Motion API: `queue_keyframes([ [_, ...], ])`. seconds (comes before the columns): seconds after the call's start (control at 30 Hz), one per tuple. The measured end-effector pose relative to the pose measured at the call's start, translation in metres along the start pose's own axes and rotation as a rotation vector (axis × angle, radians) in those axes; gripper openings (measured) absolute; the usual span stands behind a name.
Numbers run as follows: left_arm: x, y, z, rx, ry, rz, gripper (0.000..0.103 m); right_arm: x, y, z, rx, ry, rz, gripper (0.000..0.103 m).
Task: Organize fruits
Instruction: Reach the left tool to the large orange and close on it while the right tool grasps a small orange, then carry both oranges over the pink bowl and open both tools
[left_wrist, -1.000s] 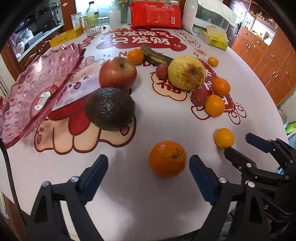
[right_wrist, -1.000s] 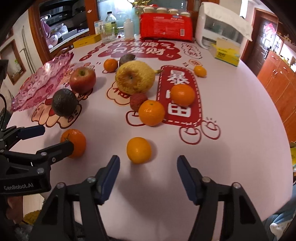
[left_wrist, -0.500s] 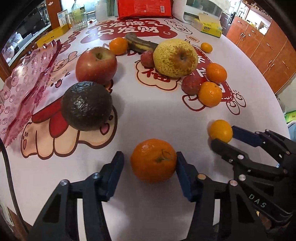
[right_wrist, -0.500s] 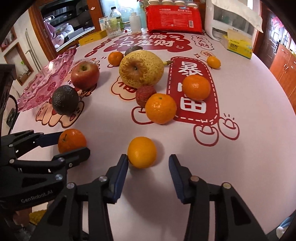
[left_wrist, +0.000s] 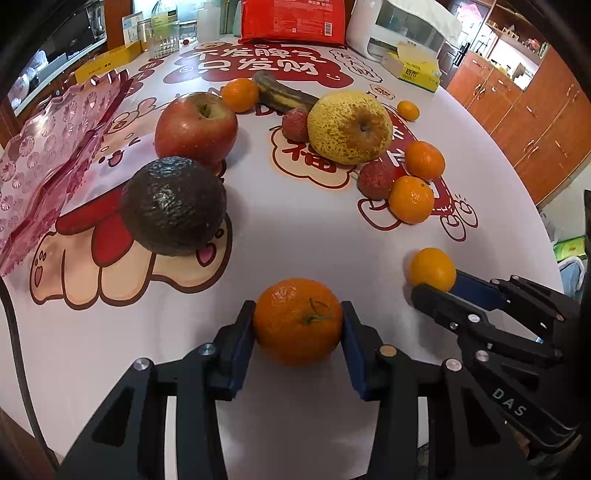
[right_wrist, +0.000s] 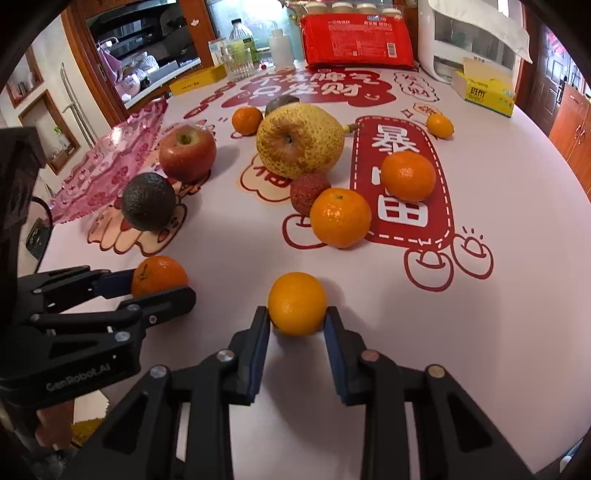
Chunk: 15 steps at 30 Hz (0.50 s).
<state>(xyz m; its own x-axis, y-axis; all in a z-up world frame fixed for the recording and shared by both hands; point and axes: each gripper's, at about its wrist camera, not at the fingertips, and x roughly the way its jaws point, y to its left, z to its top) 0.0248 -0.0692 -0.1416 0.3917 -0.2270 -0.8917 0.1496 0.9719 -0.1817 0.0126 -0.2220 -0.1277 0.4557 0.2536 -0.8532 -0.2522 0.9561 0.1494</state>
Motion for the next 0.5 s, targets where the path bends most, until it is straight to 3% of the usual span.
queue_keyframes([
  [0.3,-0.037,0.004,0.001,0.017,-0.130,0.018,0.042,-0.025,0.015,0.005,-0.029,-0.080,0.022,0.030],
  [0.5,-0.082,0.027,0.017,0.005,-0.222,0.053,0.042,-0.050,0.037,0.029,-0.104,-0.145,0.035,0.030],
])
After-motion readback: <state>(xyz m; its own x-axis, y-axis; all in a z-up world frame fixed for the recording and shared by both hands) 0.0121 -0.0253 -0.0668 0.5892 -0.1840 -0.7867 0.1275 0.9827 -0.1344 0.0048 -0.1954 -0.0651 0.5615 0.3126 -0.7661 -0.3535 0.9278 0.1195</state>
